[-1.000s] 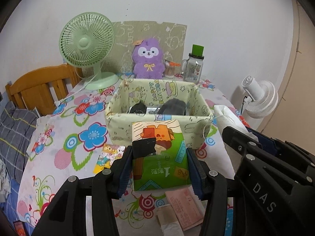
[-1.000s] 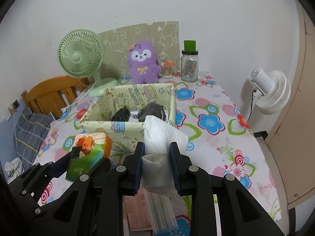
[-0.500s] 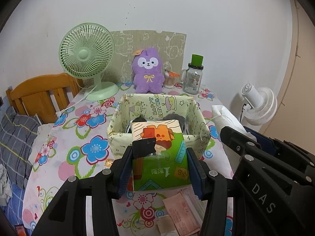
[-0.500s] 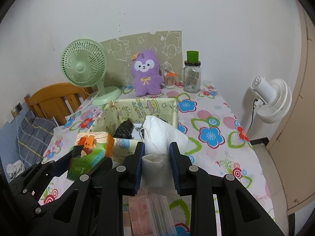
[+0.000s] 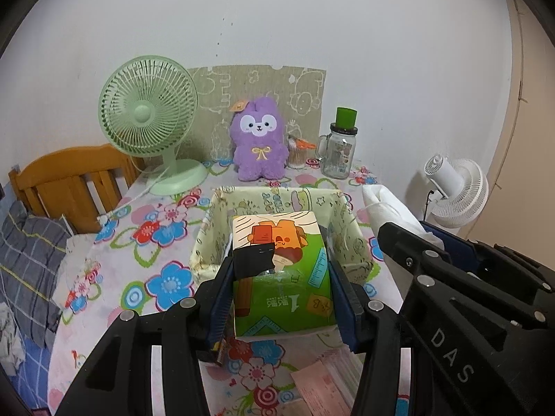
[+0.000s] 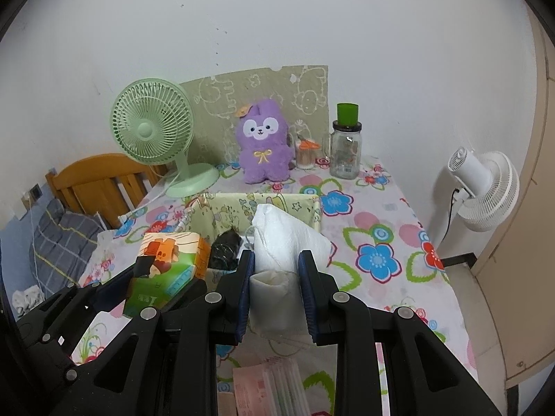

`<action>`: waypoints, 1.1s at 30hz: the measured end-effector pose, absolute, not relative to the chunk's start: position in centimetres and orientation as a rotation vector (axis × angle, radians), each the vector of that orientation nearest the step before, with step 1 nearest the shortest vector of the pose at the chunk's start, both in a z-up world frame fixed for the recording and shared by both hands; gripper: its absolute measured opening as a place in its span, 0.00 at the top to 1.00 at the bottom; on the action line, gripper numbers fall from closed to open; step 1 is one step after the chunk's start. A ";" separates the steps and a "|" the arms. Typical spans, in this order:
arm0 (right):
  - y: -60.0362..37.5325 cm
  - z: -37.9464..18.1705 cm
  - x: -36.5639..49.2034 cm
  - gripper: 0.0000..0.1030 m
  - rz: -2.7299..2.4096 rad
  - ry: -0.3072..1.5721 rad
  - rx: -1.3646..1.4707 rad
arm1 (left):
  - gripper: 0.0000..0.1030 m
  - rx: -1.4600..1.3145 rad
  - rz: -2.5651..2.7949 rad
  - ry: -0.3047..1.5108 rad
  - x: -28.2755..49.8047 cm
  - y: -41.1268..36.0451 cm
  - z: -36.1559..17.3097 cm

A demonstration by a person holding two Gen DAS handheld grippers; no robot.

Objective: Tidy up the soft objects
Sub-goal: 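Carry the green tissue pack with the left gripper while the right carries the white cloth toward the box, then lower the green pack and white cloth into the box and open both grippers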

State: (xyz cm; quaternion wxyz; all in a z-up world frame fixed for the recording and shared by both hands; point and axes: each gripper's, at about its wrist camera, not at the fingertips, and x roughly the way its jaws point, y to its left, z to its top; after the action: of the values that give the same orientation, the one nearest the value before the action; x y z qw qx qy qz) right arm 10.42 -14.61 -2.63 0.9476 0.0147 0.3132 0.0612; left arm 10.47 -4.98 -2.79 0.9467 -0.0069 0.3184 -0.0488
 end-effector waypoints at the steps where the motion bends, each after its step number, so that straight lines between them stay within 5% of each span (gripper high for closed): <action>1: -14.6 -2.6 10.6 0.71 0.123 0.637 0.031 | 0.48 -0.009 -0.096 0.644 10.6 -5.0 -2.7; 33: -13.5 -3.2 17.3 0.71 0.096 0.655 0.003 | 0.48 0.005 -0.140 0.691 17.9 -4.9 -3.9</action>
State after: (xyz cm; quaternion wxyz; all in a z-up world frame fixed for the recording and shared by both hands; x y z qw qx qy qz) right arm 17.35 -13.54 -3.23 0.9458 0.0015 0.3214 0.0473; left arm 17.86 -4.91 -3.92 0.9386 0.0026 0.3383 -0.0684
